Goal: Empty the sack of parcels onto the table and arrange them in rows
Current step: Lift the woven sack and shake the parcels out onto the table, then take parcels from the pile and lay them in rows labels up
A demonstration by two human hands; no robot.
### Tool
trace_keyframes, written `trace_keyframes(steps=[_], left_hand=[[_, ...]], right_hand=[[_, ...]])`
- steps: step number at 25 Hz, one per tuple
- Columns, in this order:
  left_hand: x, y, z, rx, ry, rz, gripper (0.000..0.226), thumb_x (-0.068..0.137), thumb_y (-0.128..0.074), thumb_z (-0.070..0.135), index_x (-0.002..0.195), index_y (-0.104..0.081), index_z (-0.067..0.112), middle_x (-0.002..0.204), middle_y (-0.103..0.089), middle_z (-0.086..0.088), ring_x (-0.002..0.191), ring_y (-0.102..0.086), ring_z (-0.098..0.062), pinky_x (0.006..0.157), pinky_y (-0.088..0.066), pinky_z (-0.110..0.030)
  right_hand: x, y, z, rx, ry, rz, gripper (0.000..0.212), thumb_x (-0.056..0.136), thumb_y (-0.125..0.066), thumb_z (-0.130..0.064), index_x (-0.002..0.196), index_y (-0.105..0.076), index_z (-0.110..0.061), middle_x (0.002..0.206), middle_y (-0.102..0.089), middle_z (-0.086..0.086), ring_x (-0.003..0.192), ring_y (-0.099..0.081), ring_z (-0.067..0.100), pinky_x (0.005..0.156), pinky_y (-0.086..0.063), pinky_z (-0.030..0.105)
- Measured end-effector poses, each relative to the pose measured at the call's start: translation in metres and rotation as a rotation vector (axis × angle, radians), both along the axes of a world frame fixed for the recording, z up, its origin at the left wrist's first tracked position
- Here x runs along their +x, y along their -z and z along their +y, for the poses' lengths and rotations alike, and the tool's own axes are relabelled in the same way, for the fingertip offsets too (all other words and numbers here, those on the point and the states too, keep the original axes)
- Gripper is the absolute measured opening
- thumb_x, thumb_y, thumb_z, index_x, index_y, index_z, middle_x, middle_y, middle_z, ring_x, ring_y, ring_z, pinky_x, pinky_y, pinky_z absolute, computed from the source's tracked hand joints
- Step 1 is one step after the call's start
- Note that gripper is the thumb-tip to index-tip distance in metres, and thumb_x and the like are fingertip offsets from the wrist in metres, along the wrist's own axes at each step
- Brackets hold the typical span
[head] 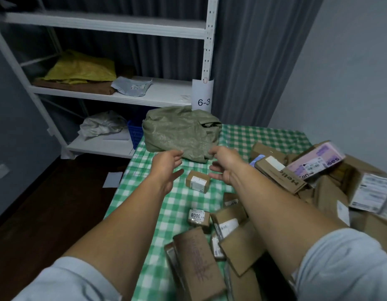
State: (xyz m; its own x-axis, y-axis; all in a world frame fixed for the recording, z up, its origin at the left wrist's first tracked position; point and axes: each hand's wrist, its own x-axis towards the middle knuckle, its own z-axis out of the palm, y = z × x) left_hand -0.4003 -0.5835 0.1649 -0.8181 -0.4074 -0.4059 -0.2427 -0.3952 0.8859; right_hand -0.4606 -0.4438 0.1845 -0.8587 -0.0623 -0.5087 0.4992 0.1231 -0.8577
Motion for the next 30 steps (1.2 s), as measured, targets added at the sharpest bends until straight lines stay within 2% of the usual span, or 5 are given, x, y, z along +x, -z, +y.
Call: trace_keyframes(steps=[7, 11, 19, 25, 30], left_hand=[[0.055, 0.059, 0.039, -0.014, -0.093, -0.151, 0.023, 0.098, -0.056, 0.014, 0.117, -0.064, 0.006, 0.135, -0.059, -0.012, 0.119, -0.057, -0.021, 0.099, -0.051, -0.044], [0.085, 0.090, 0.047, -0.038, -0.094, -0.193, 0.040, 0.093, -0.063, 0.015, 0.131, -0.057, 0.005, 0.132, -0.059, -0.010, 0.120, -0.055, -0.022, 0.097, -0.050, -0.045], [0.134, 0.146, 0.006, 0.048, -0.040, -0.308, 0.043, 0.093, -0.063, 0.011, 0.134, -0.054, 0.005, 0.134, -0.056, -0.011, 0.120, -0.054, -0.022, 0.061, -0.049, -0.028], [0.147, 0.179, -0.017, 0.036, 0.066, -0.381, 0.048, 0.088, -0.067, 0.015, 0.134, -0.055, 0.008, 0.121, -0.063, -0.007, 0.110, -0.059, -0.019, 0.102, -0.050, -0.049], [0.155, 0.189, -0.034, 0.056, 0.098, -0.377, 0.039, 0.093, -0.063, 0.013, 0.131, -0.056, 0.008, 0.128, -0.060, -0.010, 0.116, -0.057, -0.022, 0.099, -0.051, -0.047]], right_hand=[[0.047, 0.067, 0.039, 0.081, -0.101, -0.076, 0.029, 0.091, -0.066, -0.017, 0.119, -0.061, -0.010, 0.117, -0.063, 0.010, 0.101, -0.062, 0.024, 0.070, -0.056, 0.035], [0.090, 0.109, 0.034, 0.345, -0.231, 0.057, 0.024, 0.083, -0.072, -0.021, 0.100, -0.065, -0.006, 0.092, -0.064, 0.011, 0.072, -0.059, 0.024, 0.059, -0.048, 0.029], [0.164, 0.172, 0.003, 0.804, -0.345, 0.037, 0.059, 0.079, -0.068, -0.044, 0.130, -0.052, -0.019, 0.143, -0.044, 0.015, 0.134, -0.039, 0.037, 0.109, -0.040, 0.043], [0.184, 0.195, -0.013, 1.072, -0.480, -0.030, 0.109, 0.070, -0.080, -0.058, 0.154, -0.021, -0.022, 0.151, -0.028, 0.019, 0.138, -0.030, 0.040, 0.111, -0.033, 0.055], [0.186, 0.186, -0.015, 1.089, -0.390, 0.021, 0.087, 0.074, -0.076, -0.056, 0.145, -0.037, -0.021, 0.141, -0.042, 0.016, 0.126, -0.042, 0.036, 0.103, -0.041, 0.049]])
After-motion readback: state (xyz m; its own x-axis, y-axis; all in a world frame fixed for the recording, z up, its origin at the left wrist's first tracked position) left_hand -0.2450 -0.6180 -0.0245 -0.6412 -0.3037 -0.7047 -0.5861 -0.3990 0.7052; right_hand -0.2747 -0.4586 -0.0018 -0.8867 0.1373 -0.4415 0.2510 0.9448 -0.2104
